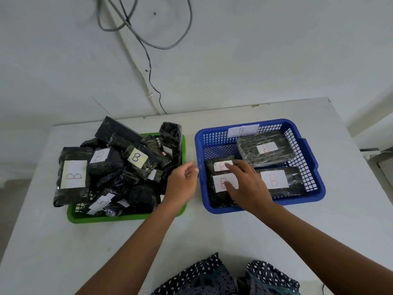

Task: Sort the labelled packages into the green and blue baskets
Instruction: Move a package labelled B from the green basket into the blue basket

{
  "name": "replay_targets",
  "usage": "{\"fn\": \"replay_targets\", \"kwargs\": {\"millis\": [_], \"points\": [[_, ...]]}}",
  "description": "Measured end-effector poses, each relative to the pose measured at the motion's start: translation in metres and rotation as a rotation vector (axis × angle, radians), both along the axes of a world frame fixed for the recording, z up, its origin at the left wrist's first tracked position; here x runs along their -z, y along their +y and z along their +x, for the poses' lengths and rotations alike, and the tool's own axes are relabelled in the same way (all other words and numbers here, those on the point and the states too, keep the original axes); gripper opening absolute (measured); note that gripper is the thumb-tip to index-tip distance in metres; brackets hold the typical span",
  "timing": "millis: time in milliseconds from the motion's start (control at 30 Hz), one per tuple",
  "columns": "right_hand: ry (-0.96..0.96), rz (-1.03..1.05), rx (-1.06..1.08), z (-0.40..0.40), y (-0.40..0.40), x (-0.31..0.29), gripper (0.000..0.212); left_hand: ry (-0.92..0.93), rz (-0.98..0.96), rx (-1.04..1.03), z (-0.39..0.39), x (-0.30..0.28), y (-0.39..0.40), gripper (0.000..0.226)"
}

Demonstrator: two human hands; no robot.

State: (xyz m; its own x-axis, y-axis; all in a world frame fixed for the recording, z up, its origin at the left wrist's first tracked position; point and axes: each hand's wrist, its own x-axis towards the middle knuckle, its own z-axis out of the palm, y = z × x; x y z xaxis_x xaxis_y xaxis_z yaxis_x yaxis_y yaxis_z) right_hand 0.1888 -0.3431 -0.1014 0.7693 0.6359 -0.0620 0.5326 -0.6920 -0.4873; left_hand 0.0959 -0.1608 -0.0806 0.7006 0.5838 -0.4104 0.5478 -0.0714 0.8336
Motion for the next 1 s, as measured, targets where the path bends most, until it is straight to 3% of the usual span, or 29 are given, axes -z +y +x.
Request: {"fn": "replay_targets", "kwargs": {"millis": [200, 333, 467, 667, 833, 1000], "points": [[-0.080, 0.262, -0.280, -0.033, 0.065, -0.025, 0.034, -0.007, 0.496, 0.007, -0.078, -0.018, 0.050, 0.022], [-0.011, 0.241, -0.337, -0.059, 0.098, -0.025, 0.038, 0.171, 0.557, 0.099, -0.104, -0.004, 0.053, 0.022], [0.167, 0.101, -0.160, -0.081, 0.108, -0.014, 0.064, 0.160, 0.461, 0.023, -0.108, 0.004, 0.048, 0.023], [0.391, 0.074, 0.187, -0.099, 0.123, -0.009, 0.072, 0.001, 0.255, -0.138, -0.121, -0.006, 0.067, 0.026], [0.441, 0.144, 0.215, -0.099, 0.121, -0.006, 0.072, -0.116, -0.081, -0.312, -0.132, -0.017, 0.097, 0.030], [0.537, 0.224, 0.232, -0.093, 0.117, -0.005, 0.065, -0.190, -0.214, -0.386, -0.131, -0.022, 0.110, 0.031]]}}
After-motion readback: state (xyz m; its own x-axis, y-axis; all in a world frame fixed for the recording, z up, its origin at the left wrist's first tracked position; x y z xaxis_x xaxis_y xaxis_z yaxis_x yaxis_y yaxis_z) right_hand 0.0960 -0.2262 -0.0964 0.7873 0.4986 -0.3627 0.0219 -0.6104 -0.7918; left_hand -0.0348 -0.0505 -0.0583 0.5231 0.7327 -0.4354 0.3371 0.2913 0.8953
